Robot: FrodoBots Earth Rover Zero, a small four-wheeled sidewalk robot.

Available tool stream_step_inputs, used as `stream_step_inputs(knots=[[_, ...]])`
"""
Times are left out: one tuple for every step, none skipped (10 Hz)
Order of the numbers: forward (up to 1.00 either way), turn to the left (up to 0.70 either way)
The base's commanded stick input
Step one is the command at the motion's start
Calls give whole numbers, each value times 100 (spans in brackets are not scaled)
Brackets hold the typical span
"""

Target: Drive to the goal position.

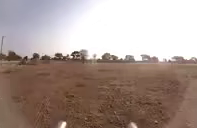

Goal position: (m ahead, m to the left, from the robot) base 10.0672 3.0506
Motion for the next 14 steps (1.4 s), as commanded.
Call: stream_step_inputs(knots=[[70,0],[70,0],[70,0],[70,0],[70,0],[70,0],[70,0],[70,0],[70,0],[70,0],[70,0],[70,0],[70,0],[70,0]])
